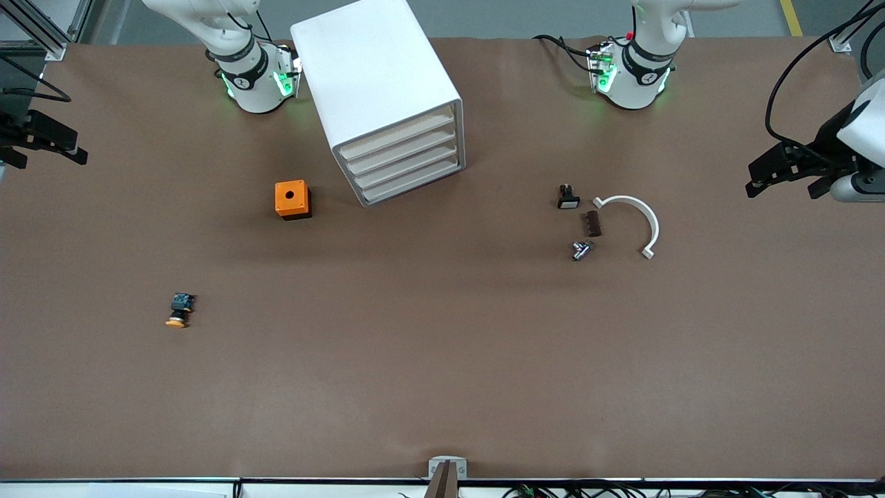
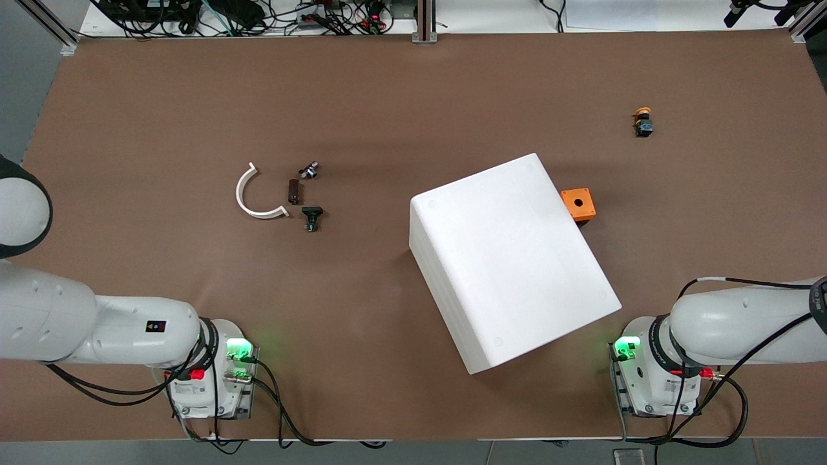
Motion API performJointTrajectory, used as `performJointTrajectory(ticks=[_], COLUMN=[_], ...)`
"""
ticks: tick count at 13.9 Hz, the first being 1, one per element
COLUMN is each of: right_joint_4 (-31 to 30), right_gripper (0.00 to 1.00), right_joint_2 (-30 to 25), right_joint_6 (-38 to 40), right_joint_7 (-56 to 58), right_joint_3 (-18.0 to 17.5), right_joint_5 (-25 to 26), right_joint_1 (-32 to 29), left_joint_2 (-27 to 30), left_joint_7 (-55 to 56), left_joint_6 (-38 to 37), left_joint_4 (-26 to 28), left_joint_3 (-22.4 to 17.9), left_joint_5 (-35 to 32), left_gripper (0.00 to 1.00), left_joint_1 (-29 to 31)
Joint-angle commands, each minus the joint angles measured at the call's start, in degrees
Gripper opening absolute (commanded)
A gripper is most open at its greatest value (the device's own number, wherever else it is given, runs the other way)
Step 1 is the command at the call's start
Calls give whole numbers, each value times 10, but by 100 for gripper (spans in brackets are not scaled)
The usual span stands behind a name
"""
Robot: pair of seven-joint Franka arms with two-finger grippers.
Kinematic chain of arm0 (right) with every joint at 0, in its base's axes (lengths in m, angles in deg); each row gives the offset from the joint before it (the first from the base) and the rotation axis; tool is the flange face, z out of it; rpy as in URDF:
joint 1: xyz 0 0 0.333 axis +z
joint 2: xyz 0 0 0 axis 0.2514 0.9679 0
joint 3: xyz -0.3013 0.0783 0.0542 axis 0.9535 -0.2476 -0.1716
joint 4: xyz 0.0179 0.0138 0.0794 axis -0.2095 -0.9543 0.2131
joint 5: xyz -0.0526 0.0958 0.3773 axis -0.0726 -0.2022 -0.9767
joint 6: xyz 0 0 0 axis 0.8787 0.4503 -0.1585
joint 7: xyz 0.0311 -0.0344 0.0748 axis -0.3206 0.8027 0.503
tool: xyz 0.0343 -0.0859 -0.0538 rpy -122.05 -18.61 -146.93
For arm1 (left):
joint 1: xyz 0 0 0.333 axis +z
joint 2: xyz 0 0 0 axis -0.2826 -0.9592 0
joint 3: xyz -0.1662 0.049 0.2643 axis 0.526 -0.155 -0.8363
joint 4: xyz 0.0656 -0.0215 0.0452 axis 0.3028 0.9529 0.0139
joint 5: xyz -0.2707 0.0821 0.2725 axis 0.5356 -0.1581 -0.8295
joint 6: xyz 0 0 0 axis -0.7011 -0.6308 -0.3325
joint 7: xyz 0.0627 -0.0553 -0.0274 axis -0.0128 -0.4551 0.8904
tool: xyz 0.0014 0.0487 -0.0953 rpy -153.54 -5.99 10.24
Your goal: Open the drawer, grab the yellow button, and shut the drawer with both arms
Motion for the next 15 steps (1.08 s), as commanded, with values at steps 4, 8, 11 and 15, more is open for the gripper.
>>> performJointTrajectory(ticks=[4,8,11,15], right_joint_4=[-64,-64,-65,-64], right_gripper=[100,100,100,100], right_joint_2=[-54,-55,-55,-55], right_joint_6=[-28,-31,-41,-46], right_joint_7=[-48,-61,-55,-53], right_joint_3=[0,0,1,4], right_joint_5=[10,14,14,14], right_joint_1=[11,18,16,14], left_joint_2=[8,8,8,8], left_joint_7=[1,1,2,2], left_joint_6=[0,0,0,0], left_joint_4=[7,7,7,7], left_joint_3=[5,4,4,4], left_joint_5=[-11,-11,-11,-11], left_gripper=[99,99,99,99], left_joint_1=[-1,-1,0,0])
